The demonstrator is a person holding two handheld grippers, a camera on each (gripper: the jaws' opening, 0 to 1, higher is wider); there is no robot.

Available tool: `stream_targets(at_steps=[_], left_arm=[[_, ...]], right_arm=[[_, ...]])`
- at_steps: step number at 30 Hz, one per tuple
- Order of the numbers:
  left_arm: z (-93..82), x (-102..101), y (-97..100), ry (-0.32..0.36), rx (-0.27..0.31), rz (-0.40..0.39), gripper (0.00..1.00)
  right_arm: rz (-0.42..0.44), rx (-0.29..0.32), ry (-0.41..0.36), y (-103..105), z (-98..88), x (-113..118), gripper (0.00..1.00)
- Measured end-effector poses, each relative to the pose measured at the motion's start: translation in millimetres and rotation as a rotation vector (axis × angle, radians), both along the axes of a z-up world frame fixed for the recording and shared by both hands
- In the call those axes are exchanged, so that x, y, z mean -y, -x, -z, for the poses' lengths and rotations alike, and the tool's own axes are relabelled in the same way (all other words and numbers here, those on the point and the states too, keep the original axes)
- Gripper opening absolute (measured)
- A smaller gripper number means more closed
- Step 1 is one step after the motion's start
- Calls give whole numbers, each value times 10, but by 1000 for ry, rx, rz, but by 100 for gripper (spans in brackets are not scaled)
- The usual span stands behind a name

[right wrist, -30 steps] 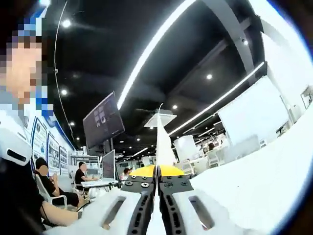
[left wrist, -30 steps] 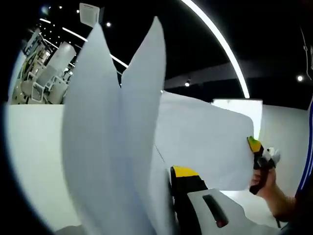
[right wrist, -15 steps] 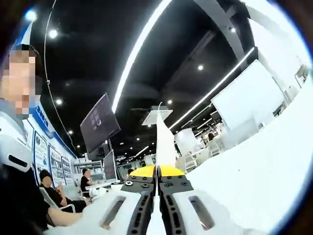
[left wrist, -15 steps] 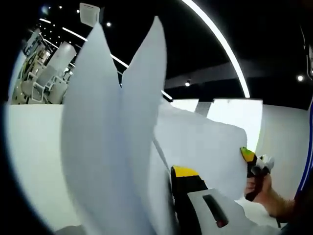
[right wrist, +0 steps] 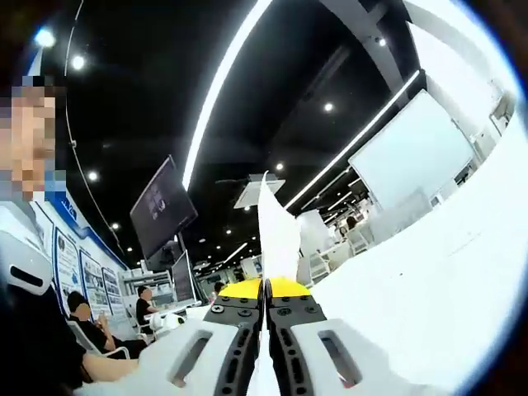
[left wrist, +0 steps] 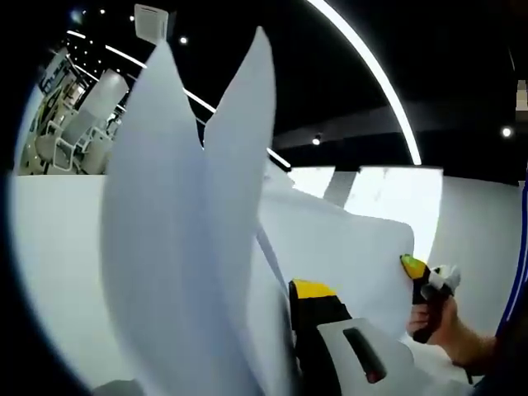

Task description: Organize the stack of printing papers by aligning and flattening the scattered papers on the table

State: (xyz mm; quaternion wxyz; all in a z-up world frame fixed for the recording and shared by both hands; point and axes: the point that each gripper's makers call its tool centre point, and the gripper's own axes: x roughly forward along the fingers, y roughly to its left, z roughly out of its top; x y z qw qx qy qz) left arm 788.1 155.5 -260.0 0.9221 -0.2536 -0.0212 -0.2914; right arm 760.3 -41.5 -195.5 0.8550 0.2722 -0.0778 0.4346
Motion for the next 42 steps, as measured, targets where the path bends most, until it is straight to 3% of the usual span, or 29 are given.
stream_targets(at_steps=[12, 17, 21, 23, 32, 36, 42], left_arm=[[-23, 15, 12, 24, 1, 17, 19], [-31, 18, 16, 33, -1, 20, 21], [-37, 23, 20, 41, -2, 22, 22], [-44, 23, 23, 47, 0, 23, 22], [-48, 22, 22, 58, -2, 25, 23], [-38, 9, 14, 58, -1, 24, 23], [-35, 12, 13, 59, -1, 25, 23]], right_arm=[[-66, -1, -19, 94, 6, -122, 0], [-157, -41, -161, 153, -88, -91, 0], [-202, -118, -292, 101, -112, 17, 0], [-215, -153, -322, 69, -87, 43, 0], [-195, -343, -215, -3, 300, -157, 0], [-229, -398, -245, 19, 354, -203, 0], [-252, -451, -205, 68, 469, -320, 0]])
